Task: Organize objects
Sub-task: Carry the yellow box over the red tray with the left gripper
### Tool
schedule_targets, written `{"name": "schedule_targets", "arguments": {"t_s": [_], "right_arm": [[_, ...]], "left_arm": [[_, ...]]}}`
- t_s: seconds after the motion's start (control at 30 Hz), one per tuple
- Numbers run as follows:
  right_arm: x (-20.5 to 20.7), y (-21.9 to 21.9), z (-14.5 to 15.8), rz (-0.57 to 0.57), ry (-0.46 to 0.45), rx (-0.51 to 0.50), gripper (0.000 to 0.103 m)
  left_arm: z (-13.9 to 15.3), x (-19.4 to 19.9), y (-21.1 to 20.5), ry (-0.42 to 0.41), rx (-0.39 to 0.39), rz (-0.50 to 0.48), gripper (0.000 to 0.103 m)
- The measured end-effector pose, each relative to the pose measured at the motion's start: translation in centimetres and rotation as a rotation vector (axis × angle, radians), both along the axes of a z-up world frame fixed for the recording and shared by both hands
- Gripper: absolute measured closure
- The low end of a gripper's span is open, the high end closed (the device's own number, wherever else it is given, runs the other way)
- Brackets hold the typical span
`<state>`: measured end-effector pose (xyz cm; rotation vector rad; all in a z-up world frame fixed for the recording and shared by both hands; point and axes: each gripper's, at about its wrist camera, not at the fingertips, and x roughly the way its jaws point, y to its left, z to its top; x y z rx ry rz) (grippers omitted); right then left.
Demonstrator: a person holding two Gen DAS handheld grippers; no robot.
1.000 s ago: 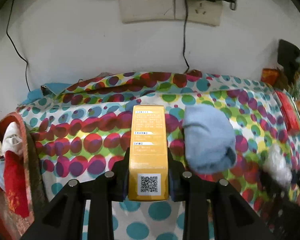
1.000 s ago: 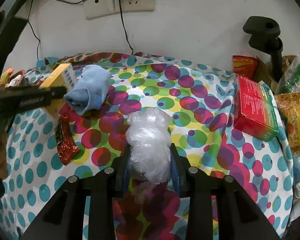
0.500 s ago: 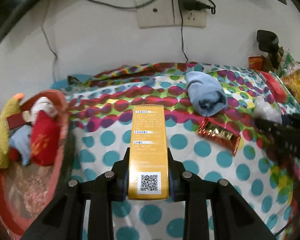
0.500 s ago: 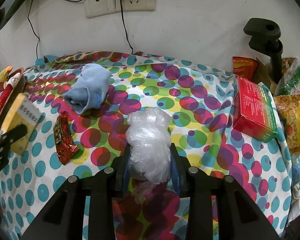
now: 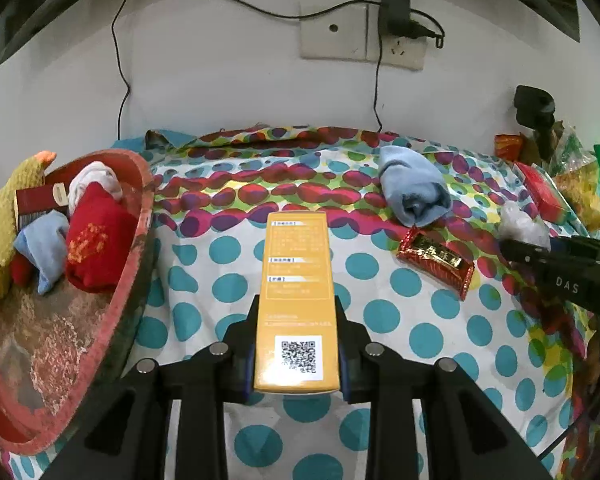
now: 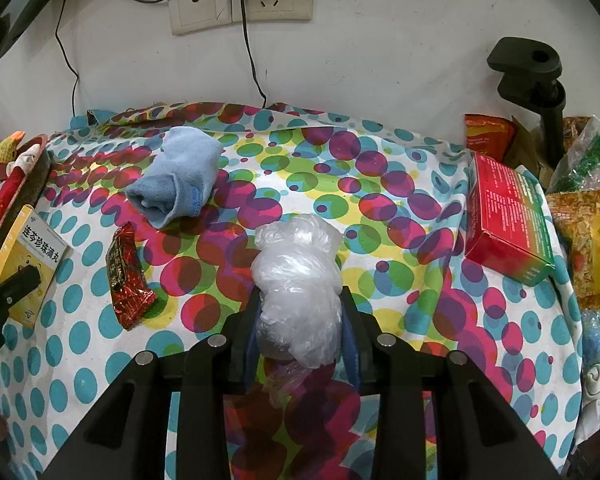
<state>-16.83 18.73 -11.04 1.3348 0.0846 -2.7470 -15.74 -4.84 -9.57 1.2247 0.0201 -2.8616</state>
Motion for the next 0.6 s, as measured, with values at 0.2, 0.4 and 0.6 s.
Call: {"name": "schedule_targets", "arguments": {"t_s": [0.2, 0.4, 0.6], "right_arm": [[-0.1, 0.0, 0.0, -0.002, 0.001, 0.010, 0.070], [-0.2, 0.0, 0.0, -0.005, -0.002, 0.015, 0.070], [-0.1, -0.1, 0.1, -0.004, -0.002, 0.018, 0.070]], "left_arm": [[0.2, 0.5, 0.0, 0.043, 0.018, -0.020, 0.074], [0.6, 1.2, 0.1, 0.071, 0.047, -0.051, 0.074], [1.3, 2.8, -0.4, 0.078, 0.064, -0.056, 0.074]]}}
